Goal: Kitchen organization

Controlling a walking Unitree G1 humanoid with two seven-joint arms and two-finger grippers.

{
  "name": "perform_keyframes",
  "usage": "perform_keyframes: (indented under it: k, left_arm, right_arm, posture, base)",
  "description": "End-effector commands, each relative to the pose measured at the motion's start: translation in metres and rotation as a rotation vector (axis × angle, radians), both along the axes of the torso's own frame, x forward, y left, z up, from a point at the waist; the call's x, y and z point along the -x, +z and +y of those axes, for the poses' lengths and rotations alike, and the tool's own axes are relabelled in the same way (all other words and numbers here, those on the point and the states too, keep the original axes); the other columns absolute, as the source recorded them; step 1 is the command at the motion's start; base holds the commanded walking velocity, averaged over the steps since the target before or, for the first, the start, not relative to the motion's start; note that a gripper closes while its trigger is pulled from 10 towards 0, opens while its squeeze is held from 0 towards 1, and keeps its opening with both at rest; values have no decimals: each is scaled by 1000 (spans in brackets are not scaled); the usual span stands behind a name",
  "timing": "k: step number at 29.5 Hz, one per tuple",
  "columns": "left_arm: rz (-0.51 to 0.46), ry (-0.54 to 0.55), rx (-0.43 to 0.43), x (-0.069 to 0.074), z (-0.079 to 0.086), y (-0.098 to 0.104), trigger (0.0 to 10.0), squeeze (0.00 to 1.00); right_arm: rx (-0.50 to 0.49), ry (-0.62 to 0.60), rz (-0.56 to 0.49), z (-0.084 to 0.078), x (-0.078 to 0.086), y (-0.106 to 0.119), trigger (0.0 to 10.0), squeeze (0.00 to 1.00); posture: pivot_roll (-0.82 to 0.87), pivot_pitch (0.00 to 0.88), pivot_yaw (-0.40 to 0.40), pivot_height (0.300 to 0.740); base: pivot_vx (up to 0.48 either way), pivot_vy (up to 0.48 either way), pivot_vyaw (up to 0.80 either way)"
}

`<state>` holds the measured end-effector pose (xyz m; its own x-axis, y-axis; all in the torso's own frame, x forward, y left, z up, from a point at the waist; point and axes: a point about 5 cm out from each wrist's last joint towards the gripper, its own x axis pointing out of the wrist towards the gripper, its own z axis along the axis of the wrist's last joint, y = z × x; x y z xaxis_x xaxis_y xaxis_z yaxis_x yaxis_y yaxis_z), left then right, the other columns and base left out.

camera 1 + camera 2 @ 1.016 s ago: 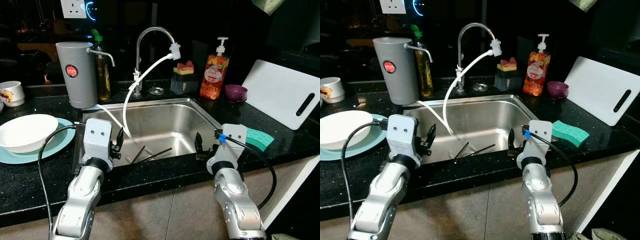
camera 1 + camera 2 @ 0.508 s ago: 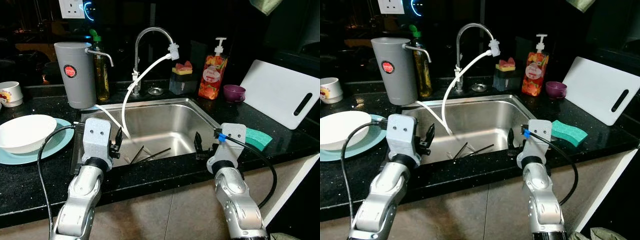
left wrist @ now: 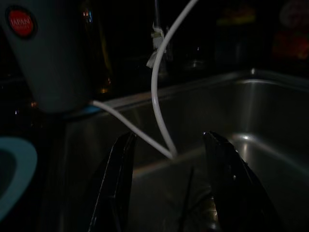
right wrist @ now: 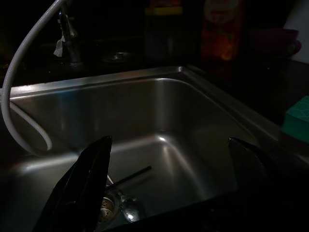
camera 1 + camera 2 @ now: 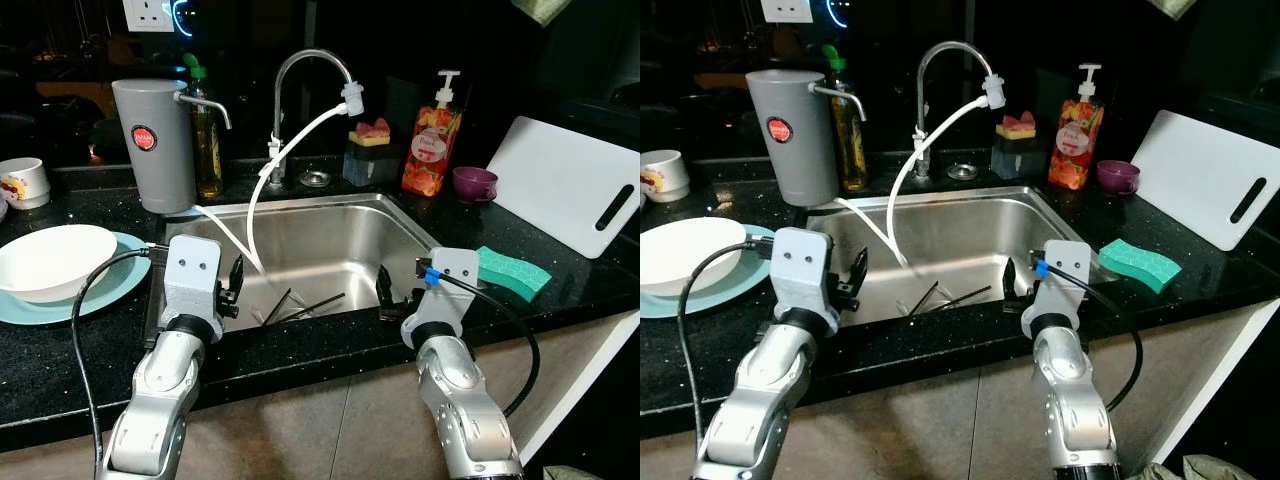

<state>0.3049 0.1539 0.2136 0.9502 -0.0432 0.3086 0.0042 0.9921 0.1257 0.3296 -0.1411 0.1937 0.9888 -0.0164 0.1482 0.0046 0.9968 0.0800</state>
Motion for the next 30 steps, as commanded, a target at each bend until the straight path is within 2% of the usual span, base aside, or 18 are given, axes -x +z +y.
perform_keyframes:
  k: [1, 6, 16, 23, 30]
  left_arm:
    - [11, 1, -2, 0, -2, -6, 10000, 0]
    - [-5, -21, -11, -11, -8, -1, 10000, 0]
    - [-10, -5, -12, -9, -4, -3, 10000, 0]
    - [-28, -8, -7, -7, -7, -2, 10000, 0]
    - [-29, -12, -7, -9, -8, -1, 10000, 0]
  right_arm:
    - [-1, -12, -4, -3, 2, -1, 10000, 0]
    - [-7, -12, -17, 1, -4, 3, 10000, 0]
    - [-1, 5, -10, 2, -2, 0, 10000, 0]
    - [-1, 21, -20, 6, -7, 3, 10000, 0]
    - [-1, 23, -24, 7, -5, 4, 10000, 0]
  posture:
    - [87, 38, -60, 740]
    - [92, 30, -51, 740]
    - [100, 12, -64, 740]
    - [116, 5, -71, 740]
    - [100, 12, -69, 740]
  base:
    - [0, 0, 0]
    - [0, 0, 0]
    - [0, 0, 0]
    - [0, 0, 0]
    - [0, 0, 0]
